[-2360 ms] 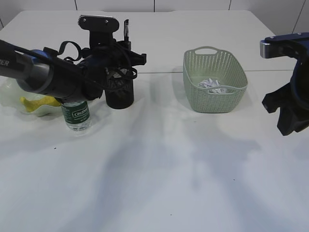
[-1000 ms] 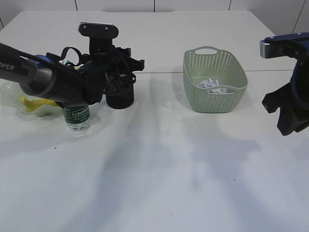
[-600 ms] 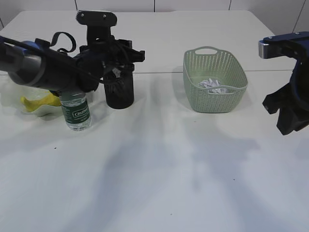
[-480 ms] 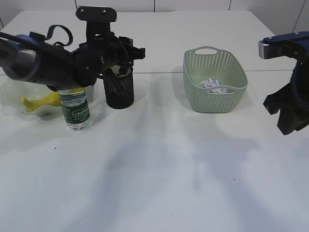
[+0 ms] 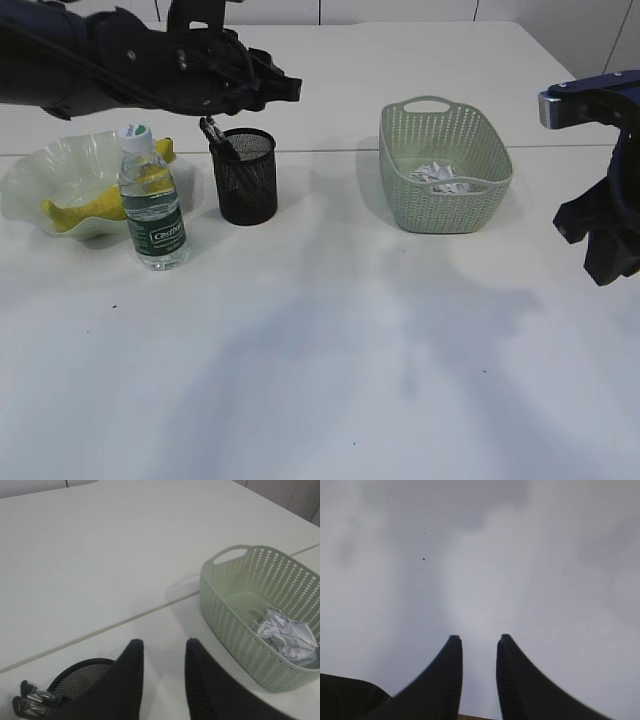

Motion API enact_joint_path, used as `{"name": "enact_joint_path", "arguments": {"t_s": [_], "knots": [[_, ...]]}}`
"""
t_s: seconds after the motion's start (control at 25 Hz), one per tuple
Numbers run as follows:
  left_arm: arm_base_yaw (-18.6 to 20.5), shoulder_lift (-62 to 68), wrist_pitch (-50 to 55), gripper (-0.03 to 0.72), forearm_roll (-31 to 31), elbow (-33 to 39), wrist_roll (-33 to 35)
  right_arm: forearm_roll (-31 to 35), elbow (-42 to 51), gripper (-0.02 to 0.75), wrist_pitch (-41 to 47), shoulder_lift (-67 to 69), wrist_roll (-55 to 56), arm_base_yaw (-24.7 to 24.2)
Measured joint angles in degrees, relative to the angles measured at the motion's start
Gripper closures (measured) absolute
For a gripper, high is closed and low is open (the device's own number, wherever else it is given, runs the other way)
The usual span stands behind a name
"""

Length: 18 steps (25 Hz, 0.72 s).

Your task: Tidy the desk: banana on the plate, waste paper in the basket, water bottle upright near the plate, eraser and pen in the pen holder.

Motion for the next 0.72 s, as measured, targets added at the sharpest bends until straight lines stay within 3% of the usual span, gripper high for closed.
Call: {"name": "enact_joint_path", "arguments": {"t_s": [0.16,0.32,0.72], "knots": [[1.01,-4.44,8.98,0.486,0.21,0.0,0.42,0.84,0.0,0.559,0.11,0.0,-0.95,0.0],[4.54,-8.22,21.67,0.486,0.29,0.0,0.56,2.46,0.0,0.559,0.11,0.0,-2.54,0.0],[24.23,-16.15,52.99,0.487,3.0,0.0,-8.54,5.14,0.0,0.559,-5.45,0.0,-2.87,0.0]]}}
